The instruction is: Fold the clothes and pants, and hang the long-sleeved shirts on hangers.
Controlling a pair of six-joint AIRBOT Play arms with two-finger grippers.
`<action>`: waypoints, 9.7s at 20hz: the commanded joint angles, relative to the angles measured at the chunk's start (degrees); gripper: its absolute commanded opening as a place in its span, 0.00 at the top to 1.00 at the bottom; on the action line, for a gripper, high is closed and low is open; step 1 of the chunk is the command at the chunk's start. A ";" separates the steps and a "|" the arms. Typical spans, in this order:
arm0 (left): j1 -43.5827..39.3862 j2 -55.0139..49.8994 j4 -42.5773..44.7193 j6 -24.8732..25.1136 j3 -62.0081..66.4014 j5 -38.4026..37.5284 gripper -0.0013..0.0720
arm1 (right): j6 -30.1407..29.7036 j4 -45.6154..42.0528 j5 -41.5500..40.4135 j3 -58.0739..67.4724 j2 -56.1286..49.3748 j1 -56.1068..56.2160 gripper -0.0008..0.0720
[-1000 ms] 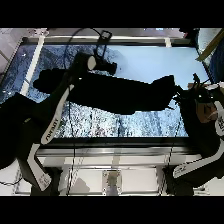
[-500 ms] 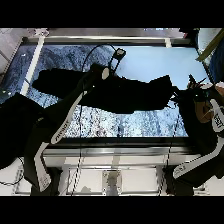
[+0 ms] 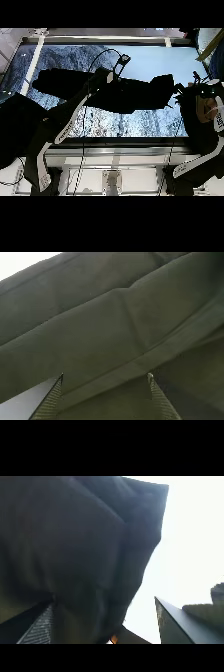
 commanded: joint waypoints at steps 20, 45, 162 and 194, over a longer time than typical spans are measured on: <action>-0.17 -1.01 -0.28 -0.04 -0.02 0.00 0.20 | -5.11 10.73 -1.64 -0.92 -5.09 2.73 0.19; -3.13 -8.13 -8.81 -0.04 0.04 -6.45 0.97 | -1.40 5.29 -1.77 -0.74 -4.31 4.39 0.02; 14.34 13.29 -13.73 -3.72 -12.44 -14.78 0.97 | 26.03 4.37 -13.33 1.07 19.65 35.78 0.97; 34.18 26.10 -14.16 3.78 -12.50 -30.62 0.97 | 20.28 10.88 -4.42 18.53 -14.25 37.46 0.02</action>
